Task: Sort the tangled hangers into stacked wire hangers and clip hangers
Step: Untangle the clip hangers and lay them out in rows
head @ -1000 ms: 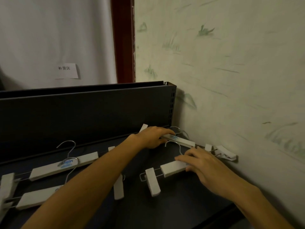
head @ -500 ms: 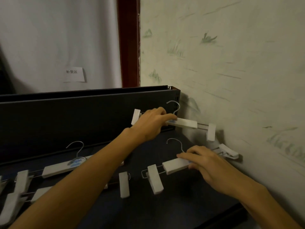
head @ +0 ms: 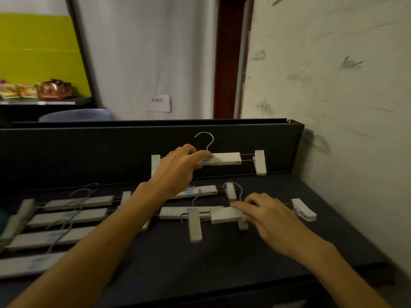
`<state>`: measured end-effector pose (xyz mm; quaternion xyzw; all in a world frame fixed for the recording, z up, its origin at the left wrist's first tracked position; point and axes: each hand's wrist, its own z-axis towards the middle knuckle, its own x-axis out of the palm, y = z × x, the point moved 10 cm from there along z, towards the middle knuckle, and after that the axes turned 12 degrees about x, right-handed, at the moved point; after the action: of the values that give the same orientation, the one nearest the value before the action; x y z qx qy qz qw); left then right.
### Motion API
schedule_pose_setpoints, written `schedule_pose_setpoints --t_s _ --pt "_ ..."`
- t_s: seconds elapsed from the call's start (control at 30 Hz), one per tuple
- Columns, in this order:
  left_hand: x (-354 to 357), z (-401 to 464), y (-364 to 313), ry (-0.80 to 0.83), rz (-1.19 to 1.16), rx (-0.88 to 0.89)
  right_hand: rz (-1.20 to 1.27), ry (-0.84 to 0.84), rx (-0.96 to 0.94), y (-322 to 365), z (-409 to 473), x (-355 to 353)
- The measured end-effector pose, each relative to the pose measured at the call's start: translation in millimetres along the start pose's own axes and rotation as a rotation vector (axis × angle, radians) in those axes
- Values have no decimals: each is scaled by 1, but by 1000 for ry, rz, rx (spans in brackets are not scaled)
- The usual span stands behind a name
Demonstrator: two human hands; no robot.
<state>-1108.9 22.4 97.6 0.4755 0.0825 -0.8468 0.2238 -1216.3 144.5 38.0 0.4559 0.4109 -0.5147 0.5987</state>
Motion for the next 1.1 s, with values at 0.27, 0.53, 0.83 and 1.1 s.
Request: schedule_pose_setpoints --t_s 0.27,0.53,0.83,1.1 --pt "-64 -136 43 -27 34 -174 -21 9 44 81 -14 42" --pt "-92 -212 50 -100 32 -276 -31 -4 156 97 3 74" --pt "-107 -216 52 -150 11 -279 -37 28 146 95 27 78" --pt "-107 -207 50 -173 23 -283 -20 53 115 95 41 83"
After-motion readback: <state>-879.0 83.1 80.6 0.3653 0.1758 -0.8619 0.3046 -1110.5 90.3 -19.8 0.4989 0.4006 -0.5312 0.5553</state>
